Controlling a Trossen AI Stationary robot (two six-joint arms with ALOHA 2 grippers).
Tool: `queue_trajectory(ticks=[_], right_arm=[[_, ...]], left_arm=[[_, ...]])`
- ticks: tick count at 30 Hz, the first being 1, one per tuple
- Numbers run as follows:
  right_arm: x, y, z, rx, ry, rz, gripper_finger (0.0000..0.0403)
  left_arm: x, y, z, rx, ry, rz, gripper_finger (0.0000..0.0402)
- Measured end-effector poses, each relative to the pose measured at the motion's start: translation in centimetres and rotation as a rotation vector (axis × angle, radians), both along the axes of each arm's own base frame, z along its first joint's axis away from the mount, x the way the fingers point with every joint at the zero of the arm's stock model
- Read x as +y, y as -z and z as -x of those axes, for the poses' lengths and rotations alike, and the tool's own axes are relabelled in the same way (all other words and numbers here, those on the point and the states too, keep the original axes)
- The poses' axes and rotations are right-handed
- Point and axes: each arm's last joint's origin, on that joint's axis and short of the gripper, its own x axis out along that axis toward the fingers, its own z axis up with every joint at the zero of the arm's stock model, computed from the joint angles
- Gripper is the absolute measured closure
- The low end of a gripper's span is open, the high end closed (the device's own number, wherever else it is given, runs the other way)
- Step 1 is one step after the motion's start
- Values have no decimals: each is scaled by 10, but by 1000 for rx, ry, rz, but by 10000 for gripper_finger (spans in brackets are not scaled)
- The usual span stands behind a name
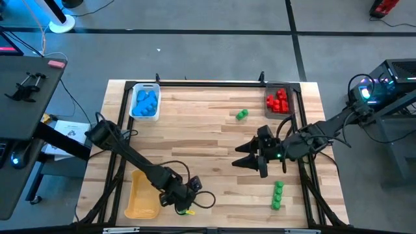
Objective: Sort blocks
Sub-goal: Put the green game piece into the yellow bin
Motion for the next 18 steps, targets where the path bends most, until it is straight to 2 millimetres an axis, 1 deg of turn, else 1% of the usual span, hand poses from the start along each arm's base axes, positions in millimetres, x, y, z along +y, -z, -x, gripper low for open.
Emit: queue_trajectory(ticks=[4, 9, 14, 18], right_arm=[[0, 2, 0, 14, 2, 10, 163], [0, 3, 0, 23, 6, 15, 163], [0, 4, 0, 35, 7, 19, 163], [0, 4, 0, 35, 8, 17, 163]], left_arm=[[-1, 3, 1, 36, 13, 27, 83], [-3, 15, 2, 102, 66, 33, 83], [-4, 26, -3, 96, 86, 23, 83], [-3, 35, -8, 94, 48, 27, 83]])
